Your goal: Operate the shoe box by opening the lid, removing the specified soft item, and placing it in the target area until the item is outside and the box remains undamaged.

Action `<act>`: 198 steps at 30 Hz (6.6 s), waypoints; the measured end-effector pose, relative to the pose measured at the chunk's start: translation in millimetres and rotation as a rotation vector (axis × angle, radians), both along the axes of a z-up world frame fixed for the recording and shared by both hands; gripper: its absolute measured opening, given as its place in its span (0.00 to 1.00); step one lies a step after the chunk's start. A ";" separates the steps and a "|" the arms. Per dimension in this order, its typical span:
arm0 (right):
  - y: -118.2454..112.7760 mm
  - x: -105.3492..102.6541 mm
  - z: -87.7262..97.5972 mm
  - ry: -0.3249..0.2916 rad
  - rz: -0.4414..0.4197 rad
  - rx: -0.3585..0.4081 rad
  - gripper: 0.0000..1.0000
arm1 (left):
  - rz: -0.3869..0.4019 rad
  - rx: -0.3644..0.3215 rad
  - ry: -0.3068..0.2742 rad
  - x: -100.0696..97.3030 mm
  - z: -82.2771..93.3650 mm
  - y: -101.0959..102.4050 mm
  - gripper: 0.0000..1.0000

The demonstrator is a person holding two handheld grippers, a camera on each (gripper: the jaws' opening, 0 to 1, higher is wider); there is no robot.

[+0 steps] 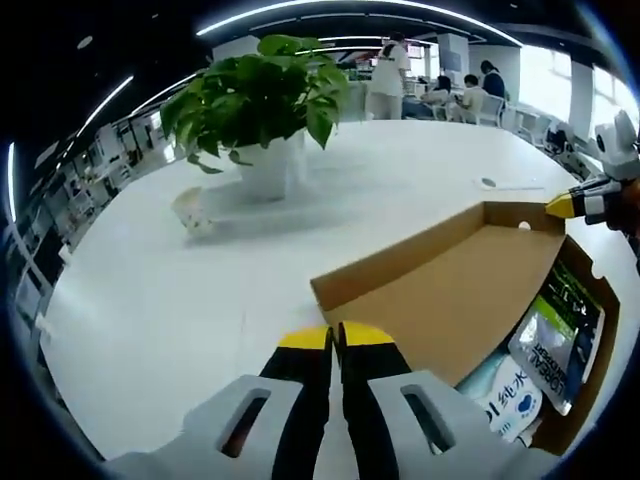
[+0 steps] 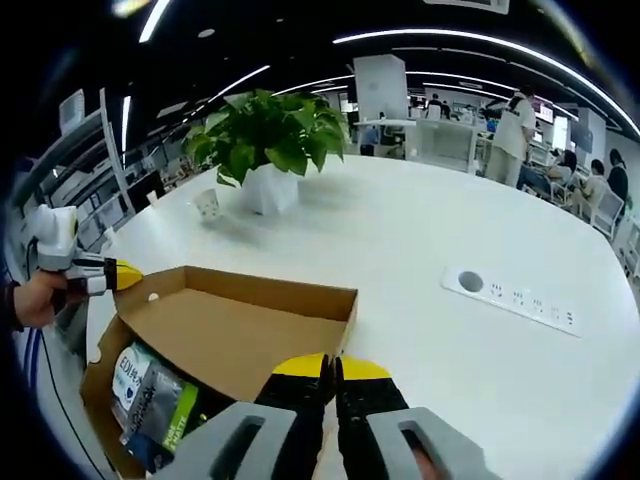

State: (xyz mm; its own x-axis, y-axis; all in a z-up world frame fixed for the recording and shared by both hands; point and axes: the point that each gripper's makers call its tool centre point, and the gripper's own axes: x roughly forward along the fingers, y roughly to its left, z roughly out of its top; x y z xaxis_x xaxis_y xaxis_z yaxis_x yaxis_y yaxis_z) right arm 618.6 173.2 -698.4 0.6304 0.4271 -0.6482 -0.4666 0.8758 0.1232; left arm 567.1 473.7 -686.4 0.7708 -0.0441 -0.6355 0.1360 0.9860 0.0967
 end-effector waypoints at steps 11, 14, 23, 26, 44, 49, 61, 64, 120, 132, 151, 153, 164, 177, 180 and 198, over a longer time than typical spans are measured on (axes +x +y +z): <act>0.2 0.4 -1.0 0.011 -0.007 0.002 0.00 | -0.015 0.008 0.006 2.9 -2.2 -2.4 0.00; 0.0 0.1 -0.5 0.011 -0.009 0.007 0.00 | -0.014 0.006 0.002 2.8 -1.5 -1.8 0.00; -2.7 -4.7 4.1 0.010 -0.014 -0.002 0.00 | 0.001 -0.026 -0.045 -0.4 7.5 1.3 0.00; -5.3 -5.7 7.1 0.006 -0.022 0.002 0.00 | 0.010 -0.033 -0.052 -3.5 10.5 4.3 0.00; -23.9 -30.9 34.1 -0.035 -0.071 0.027 0.04 | 0.028 -0.155 -0.139 -28.1 35.9 -2.2 0.04; -22.0 -45.0 38.3 -0.044 -0.067 0.050 0.08 | 0.006 -0.159 -0.154 -36.1 44.4 -7.3 0.06; -23.4 -76.3 31.9 -0.037 -0.055 0.085 0.16 | -0.004 -0.192 -0.185 -50.3 56.4 -19.7 0.10; -22.9 -80.9 32.6 -0.038 -0.045 0.095 0.18 | -0.010 -0.208 -0.179 -54.4 53.5 -28.5 0.11; -30.1 -166.6 18.2 -0.018 0.012 0.205 0.45 | -0.113 -0.321 -0.056 -128.9 12.0 -77.7 0.35; -39.0 -187.7 19.2 -0.017 0.009 0.211 0.51 | -0.135 -0.344 -0.035 -138.4 9.1 -91.5 0.39; -43.6 -208.6 19.8 -0.028 0.010 0.204 0.60 | -0.164 -0.390 0.030 -141.3 -2.7 -117.8 0.40; -44.5 -210.8 19.5 -0.028 0.008 0.205 0.61 | -0.167 -0.398 0.039 -140.6 -4.4 -120.7 0.40; -50.6 -221.5 23.4 -0.046 -0.003 0.196 0.66 | -0.177 -0.437 0.095 -139.0 -16.5 -136.8 0.39; -63.3 -227.7 24.8 -0.051 -0.038 0.198 0.66 | -0.195 -0.443 0.126 -134.8 -22.4 -147.8 0.36; -66.9 -228.9 23.5 -0.045 -0.047 0.196 0.66 | -0.202 -0.445 0.132 -133.6 -24.2 -150.9 0.34; -73.6 -229.4 24.9 -0.046 -0.064 0.198 0.66 | -0.219 -0.480 0.231 -129.9 -37.3 -169.6 0.28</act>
State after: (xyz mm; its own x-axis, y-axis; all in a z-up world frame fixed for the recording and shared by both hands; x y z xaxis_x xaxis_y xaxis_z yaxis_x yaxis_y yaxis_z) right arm 389.3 99.5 -673.5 0.6872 0.5017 -0.5255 -0.4201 0.8645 0.2760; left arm 437.2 304.1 -723.7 0.5549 -0.5126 -0.6552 0.3068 0.8582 -0.4115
